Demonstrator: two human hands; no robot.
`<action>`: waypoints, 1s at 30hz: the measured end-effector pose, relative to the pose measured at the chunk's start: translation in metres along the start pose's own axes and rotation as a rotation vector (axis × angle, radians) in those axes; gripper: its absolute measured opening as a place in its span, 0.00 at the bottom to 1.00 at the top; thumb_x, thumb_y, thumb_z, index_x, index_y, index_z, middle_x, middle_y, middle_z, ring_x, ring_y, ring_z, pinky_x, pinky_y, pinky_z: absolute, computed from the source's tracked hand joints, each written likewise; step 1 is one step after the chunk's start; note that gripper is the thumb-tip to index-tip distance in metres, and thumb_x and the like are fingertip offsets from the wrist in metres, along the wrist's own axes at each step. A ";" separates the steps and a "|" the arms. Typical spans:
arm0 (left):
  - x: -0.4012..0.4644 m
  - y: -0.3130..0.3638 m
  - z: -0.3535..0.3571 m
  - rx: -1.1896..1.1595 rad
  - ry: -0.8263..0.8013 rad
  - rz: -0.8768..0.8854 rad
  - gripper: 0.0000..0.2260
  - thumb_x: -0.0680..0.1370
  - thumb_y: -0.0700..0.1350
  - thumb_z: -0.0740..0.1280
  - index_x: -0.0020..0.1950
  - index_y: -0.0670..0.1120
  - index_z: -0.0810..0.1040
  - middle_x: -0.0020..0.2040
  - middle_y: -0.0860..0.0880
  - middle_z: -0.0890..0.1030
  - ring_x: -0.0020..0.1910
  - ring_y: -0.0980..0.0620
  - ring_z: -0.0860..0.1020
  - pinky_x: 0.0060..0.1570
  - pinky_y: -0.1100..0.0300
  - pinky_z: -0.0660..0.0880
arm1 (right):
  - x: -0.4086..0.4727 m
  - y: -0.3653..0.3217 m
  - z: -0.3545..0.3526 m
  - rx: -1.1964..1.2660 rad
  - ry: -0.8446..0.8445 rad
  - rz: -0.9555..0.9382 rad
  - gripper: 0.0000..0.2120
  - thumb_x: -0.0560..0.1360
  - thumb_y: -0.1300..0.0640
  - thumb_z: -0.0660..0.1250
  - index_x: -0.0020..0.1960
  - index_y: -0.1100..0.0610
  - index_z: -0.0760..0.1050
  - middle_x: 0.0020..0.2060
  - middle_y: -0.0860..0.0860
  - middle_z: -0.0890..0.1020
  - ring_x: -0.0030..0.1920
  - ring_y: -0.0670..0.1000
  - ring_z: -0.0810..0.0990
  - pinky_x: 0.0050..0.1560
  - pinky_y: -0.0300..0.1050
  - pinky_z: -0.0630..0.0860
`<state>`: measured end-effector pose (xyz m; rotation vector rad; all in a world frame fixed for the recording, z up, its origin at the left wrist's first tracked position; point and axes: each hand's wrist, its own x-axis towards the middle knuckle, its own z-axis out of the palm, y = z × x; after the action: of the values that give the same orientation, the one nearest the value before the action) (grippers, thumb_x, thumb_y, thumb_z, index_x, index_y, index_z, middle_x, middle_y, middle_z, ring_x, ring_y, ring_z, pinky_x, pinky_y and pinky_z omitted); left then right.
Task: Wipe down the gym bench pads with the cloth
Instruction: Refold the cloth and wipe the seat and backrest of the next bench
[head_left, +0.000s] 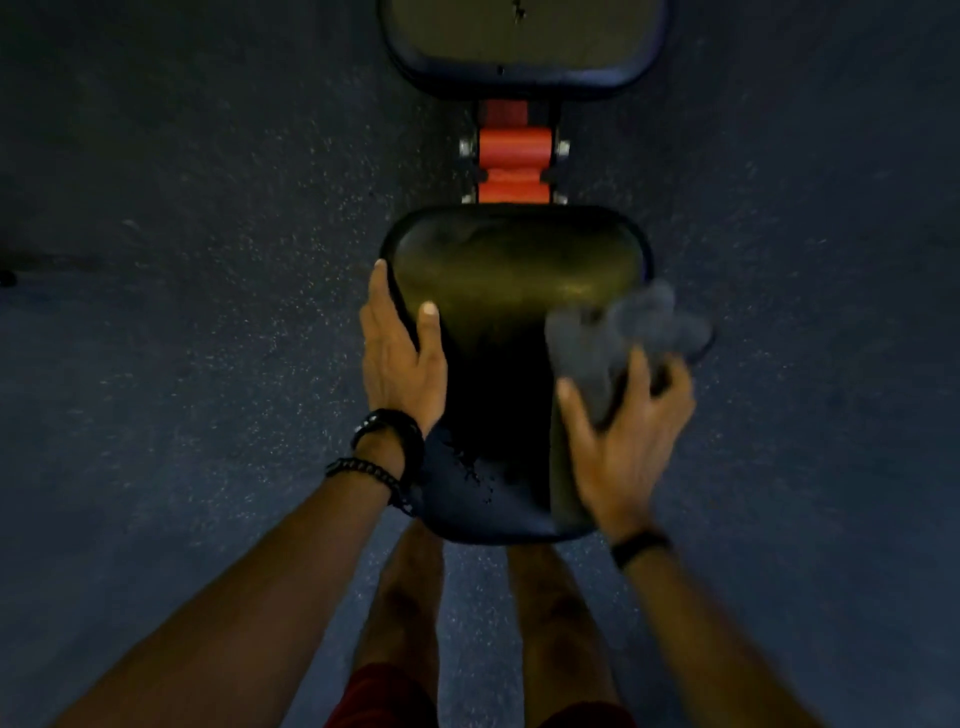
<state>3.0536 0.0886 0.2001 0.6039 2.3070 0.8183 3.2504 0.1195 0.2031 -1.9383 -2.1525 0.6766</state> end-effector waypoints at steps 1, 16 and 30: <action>0.000 0.002 0.004 0.049 0.026 -0.008 0.26 0.84 0.52 0.56 0.80 0.51 0.50 0.77 0.47 0.61 0.70 0.50 0.65 0.64 0.57 0.66 | -0.029 0.007 0.001 0.028 -0.034 0.028 0.34 0.75 0.34 0.62 0.73 0.51 0.61 0.71 0.65 0.62 0.70 0.63 0.63 0.66 0.64 0.68; -0.003 -0.002 0.012 0.219 0.093 0.050 0.26 0.84 0.55 0.51 0.81 0.51 0.49 0.73 0.44 0.66 0.58 0.40 0.75 0.48 0.45 0.73 | 0.027 0.006 0.002 0.135 0.044 0.011 0.28 0.76 0.39 0.65 0.70 0.52 0.68 0.65 0.59 0.66 0.64 0.58 0.68 0.60 0.51 0.72; 0.001 -0.009 0.018 0.254 0.114 0.070 0.27 0.84 0.56 0.50 0.81 0.50 0.48 0.66 0.44 0.71 0.40 0.41 0.75 0.37 0.48 0.74 | 0.111 -0.016 0.012 0.098 0.075 -0.009 0.28 0.76 0.37 0.63 0.71 0.51 0.69 0.64 0.59 0.68 0.63 0.58 0.68 0.61 0.58 0.73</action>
<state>3.0629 0.0898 0.1822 0.7701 2.5282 0.6086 3.2156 0.2244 0.1803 -1.8723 -2.0437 0.6828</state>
